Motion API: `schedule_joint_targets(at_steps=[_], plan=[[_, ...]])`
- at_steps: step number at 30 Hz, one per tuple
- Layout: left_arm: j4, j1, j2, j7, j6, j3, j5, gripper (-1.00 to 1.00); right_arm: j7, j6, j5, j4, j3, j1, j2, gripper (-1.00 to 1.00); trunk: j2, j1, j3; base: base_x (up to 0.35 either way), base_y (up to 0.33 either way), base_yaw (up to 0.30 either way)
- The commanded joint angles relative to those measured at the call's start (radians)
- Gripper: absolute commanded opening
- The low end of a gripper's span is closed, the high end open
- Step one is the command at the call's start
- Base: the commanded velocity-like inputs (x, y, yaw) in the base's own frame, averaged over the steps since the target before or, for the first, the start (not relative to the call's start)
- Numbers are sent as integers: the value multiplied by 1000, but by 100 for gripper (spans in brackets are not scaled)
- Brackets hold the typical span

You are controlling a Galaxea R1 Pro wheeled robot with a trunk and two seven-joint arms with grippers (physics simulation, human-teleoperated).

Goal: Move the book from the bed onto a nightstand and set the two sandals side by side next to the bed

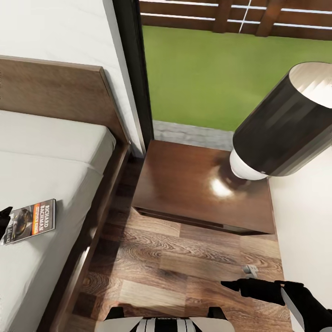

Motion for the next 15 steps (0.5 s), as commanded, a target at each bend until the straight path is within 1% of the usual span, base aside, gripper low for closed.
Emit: schedule_joint_targets(at_steps=[1, 6, 13, 15], plan=[[0, -1, 0, -3, 9, 4, 7, 100, 1, 8, -6, 0, -1, 0, 0, 100, 0, 0, 0, 0, 0, 0], [0, -1, 0, -3, 9, 4, 7, 100, 1, 9, -6, 1, -1, 0, 0, 100, 0, 0, 0, 0, 0, 0], [0, 0, 0, -3, 9, 5, 7, 100, 1, 8, -6, 0, -1, 0, 0, 100, 49, -27, 21, 0, 0, 0], [-1, 0, 0, -3, 9, 5, 7, 100, 1, 8, -6, 0, -1, 0, 0, 100, 49, -27, 21, 0, 0, 0]])
